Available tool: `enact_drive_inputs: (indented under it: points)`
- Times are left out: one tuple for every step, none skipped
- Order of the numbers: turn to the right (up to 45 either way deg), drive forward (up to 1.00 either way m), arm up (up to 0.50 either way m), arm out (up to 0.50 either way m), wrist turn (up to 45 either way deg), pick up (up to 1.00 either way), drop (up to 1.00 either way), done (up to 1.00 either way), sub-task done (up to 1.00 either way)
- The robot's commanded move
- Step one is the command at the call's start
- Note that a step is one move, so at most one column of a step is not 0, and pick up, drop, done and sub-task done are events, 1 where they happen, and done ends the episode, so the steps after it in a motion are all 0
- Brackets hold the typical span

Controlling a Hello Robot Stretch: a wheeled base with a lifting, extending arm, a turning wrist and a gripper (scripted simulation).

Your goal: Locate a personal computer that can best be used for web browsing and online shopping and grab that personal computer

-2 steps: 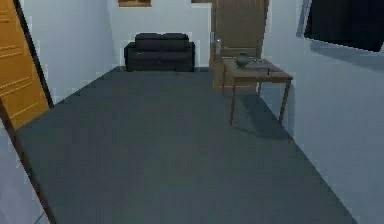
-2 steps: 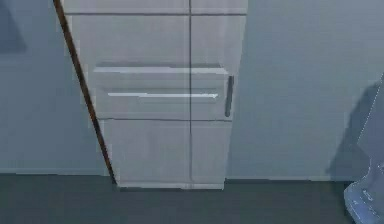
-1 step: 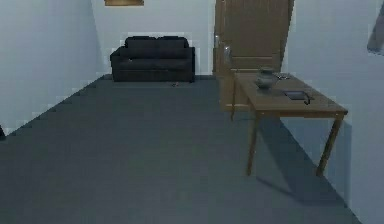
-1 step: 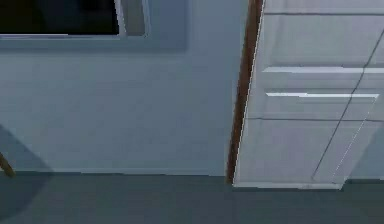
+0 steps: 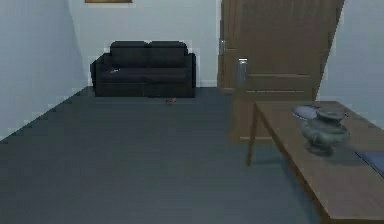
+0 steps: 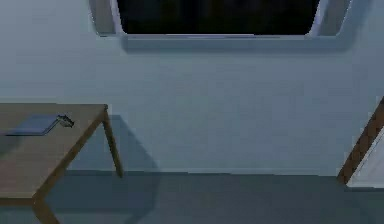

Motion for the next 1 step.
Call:
enact_drive_inputs:
  points:
    - [0.0,1.00,0.00,0.00,0.0,0.00,0.00,0.00,0.00]
